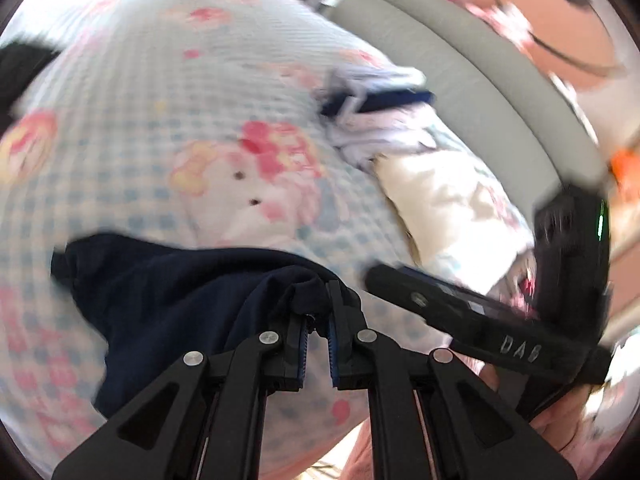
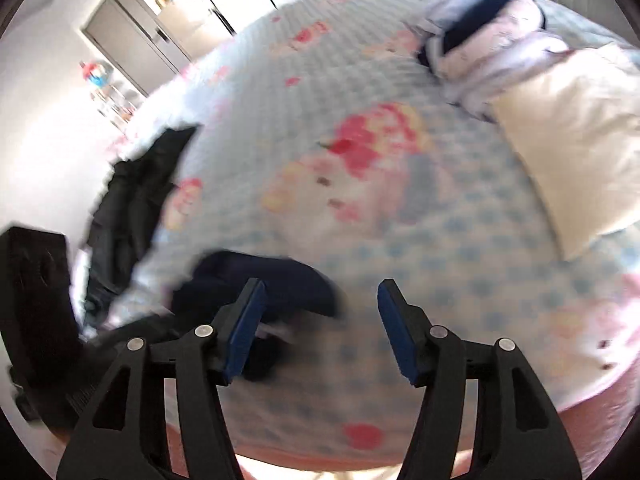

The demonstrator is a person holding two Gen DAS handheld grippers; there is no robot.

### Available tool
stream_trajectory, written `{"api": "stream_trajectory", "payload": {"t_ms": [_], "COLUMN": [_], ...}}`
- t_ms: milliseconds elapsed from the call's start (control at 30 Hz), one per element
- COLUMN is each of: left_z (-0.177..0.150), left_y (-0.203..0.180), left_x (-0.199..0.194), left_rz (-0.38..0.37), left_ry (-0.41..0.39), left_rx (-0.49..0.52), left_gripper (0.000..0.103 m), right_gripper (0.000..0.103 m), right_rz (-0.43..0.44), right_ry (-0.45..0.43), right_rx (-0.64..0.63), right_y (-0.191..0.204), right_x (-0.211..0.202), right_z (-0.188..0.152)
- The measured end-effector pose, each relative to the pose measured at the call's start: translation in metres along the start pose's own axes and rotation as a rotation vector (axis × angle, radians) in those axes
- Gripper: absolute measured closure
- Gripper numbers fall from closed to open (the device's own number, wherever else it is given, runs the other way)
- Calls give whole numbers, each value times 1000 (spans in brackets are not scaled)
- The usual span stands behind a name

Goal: Fold clothes
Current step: 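Lift the navy garment from the pile with both tools and carry it onto open sheet, then lower the navy garment onto the sheet and open both tools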

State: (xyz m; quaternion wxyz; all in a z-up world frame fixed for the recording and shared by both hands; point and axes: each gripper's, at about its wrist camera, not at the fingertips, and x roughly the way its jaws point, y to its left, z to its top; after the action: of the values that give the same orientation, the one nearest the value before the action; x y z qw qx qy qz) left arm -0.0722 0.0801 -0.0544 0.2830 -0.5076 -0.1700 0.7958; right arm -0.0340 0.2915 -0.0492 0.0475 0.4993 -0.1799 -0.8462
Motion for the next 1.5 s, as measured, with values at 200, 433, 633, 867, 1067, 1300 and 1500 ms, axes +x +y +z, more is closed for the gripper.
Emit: {"api": "stream_trajectory", "payload": {"t_ms": [200,433,633,867,1067,1300,1500], "left_z": [-20,-39,-69,-42,11,-16,-46], "left_y": [40,53,87,61,48,87,98], "left_x": [-28,-50,-24,-37,-109,-85,-45], "left_rz": [-54,146,152,81,178,192,165], "left_ry": [-55,-91,-2,-67,-353,-262,-91], "left_rx": [-160,-138,-237,-145,-151,-245,-226], "left_gripper": [59,52,48,86,88,56,55], "right_gripper": [43,43,36,94,95,75,63], "right_rz": [135,74,85,140,81,86,133], "right_ry": [116,160,110,26,-220,-25,140], "right_rx": [-61,-136,-93,-160,-146,-131,-146], "right_y": [11,48,39,55,50,35,33], "right_x": [31,73,82,59,-18,29,77], "right_z": [-29,-45,-36,-13,25,5,-25]}}
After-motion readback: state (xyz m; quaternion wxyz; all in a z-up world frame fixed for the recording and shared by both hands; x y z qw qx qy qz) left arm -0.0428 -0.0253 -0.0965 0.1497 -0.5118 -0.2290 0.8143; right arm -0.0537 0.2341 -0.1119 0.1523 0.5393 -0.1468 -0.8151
